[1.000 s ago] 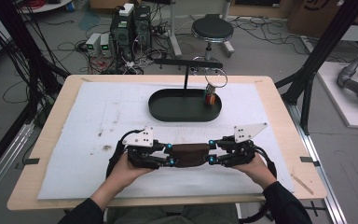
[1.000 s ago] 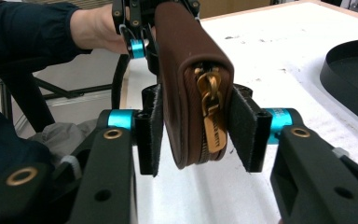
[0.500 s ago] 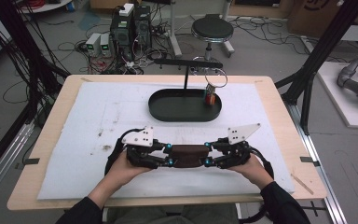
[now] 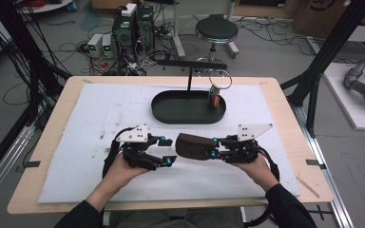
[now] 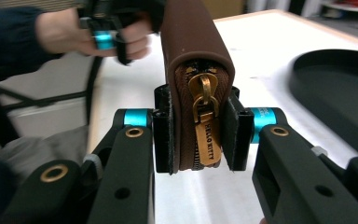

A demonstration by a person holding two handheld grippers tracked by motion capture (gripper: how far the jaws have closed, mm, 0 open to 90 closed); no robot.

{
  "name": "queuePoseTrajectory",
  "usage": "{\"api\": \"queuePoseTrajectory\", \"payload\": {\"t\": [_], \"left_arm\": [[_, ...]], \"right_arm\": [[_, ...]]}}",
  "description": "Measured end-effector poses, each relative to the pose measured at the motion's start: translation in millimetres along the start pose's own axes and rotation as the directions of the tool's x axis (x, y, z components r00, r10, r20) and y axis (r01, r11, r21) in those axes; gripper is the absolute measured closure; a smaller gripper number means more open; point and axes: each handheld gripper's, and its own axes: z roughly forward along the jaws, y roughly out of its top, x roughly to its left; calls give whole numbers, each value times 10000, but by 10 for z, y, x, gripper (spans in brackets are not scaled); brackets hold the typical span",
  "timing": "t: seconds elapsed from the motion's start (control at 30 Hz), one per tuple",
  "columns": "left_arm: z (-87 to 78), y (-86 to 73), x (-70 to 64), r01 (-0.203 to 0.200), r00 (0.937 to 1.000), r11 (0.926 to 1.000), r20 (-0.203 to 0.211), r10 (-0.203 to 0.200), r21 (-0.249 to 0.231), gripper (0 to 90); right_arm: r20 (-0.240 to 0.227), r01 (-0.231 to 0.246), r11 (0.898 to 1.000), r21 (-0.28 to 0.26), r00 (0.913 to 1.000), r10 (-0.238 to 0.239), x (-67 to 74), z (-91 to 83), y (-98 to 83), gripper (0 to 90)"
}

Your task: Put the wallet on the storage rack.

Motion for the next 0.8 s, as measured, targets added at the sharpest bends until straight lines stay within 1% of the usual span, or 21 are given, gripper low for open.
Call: {"api": "queuePoseTrajectory", "payload": {"t": [0.03, 0.07, 0.13, 0.17, 0.2, 0.23, 0.27, 0.3, 0.4, 0.47, 0.53, 0.57, 0.63, 0.7, 0.77, 0.8], "left_arm": [[-45, -8, 8, 14, 9998, 10000, -201, -16, -70, 341], [-79, -17, 13, 5, 9993, 9999, -386, -11, -165, 330], [-144, -34, 23, -43, 9972, 9997, -745, 26, -235, 304], [-161, -39, 24, -36, 9965, 9997, -833, 15, -246, 293], [-211, -57, 27, -50, 9943, 9995, -1067, 15, -327, 286], [-239, -66, 30, -87, 9928, 9993, -1199, 43, -364, 275], [-283, -84, 28, -125, 9904, 9989, -1382, 60, -461, 269], [-317, -99, 25, -176, 9880, 9986, -1544, 96, -504, 268], [-418, -147, 18, -232, 9844, 9977, -1754, 118, -631, 267], [-479, -174, 5, -319, 9787, 9973, -2046, 177, -665, 262], [-538, -196, -6, -321, 9730, 9967, -2304, 141, -743, 262], [-567, -205, -11, -359, 9708, 9964, -2394, 166, -763, 261], [-618, -226, -20, -450, 9664, 9965, -2557, 255, -709, 261], [-650, -248, -28, -460, 9636, 9962, -2663, 246, -743, 261], [-688, -278, -33, -396, 9605, 9957, -2777, 147, -843, 261], [-700, -294, -37, -357, 9598, 9954, -2806, 95, -887, 261]], "right_arm": [[209, -32, 10000, -8, 9998, 32, -12, -2, 8, 706], [556, -110, 9999, -20, 9984, 111, -38, -3, 22, 706], [1202, -255, 9997, 34, 9924, 249, -72, 4, 43, 706], [1570, -328, 9994, 89, 9871, 310, -108, 14, 53, 706], [1712, -370, 9993, 86, 9846, 350, -120, 17, 56, 706], [2155, -558, 9984, 46, 9750, 535, -163, 30, 65, 706], [2379, -583, 9983, 21, 9697, 561, -189, 40, 71, 706], [2673, -642, 9979, 21, 9617, 613, -230, 55, 85, 706], [3293, -834, 9965, 29, 9410, 778, -317, 101, 123, 706], [3709, -932, 9956, 98, 9250, 829, -392, 158, 158, 706], [3923, -981, 9951, 87, 9157, 868, -440, 208, 175, 706], [4025, -1020, 9946, 166, 9113, 868, -473, 241, 187, 706], [4163, -1124, 9932, 289, 9047, 903, -537, 315, 206, 707], [4288, -1161, 9922, 448, 8993, 859, -600, 394, 232, 707], [4463, -1171, 9922, 424, 8908, 860, -647, 457, 252, 707], [4450, -1283, 9907, 443, 8904, 954, -691, 505, 271, 706]]}}
